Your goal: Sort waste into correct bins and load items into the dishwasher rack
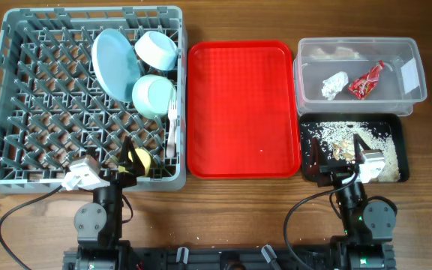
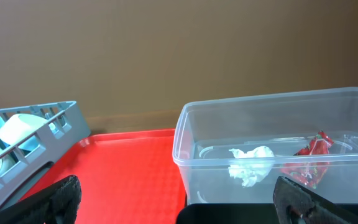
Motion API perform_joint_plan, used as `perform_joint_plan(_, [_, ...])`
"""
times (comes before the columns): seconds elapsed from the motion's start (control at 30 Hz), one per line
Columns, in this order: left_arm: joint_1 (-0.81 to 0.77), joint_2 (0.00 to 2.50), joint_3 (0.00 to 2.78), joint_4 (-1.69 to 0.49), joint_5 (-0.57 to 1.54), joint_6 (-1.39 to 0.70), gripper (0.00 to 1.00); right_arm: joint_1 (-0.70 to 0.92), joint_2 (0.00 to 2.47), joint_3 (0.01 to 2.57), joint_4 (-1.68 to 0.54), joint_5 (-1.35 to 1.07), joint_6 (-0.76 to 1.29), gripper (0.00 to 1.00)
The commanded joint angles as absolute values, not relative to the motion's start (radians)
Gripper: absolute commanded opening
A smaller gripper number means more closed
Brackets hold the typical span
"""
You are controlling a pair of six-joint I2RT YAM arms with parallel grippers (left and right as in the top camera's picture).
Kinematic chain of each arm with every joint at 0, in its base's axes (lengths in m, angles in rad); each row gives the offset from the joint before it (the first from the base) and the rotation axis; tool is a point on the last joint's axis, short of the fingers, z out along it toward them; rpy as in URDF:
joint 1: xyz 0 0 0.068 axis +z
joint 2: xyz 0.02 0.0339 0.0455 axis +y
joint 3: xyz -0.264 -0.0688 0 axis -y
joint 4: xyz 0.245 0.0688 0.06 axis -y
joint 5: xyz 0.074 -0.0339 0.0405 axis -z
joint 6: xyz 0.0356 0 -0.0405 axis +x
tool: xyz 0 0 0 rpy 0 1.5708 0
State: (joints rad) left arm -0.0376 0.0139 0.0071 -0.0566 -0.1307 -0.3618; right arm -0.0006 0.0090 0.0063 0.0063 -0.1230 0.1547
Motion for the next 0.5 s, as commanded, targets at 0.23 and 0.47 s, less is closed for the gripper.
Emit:
perform_joint_plan(0.23, [-0.042, 0.007, 0.006, -0.059, -0.154, -0.371, 1.00, 0.003, 0.004, 0.005, 0.010, -0.130, 0.141, 1.00])
perform_joint_plan(0.47, [-0.042, 0.007, 0.006, -0.059, -0.154, -0.371, 1.00, 0.004, 0.004, 0.005, 0.010, -0.130, 0.140, 1.00])
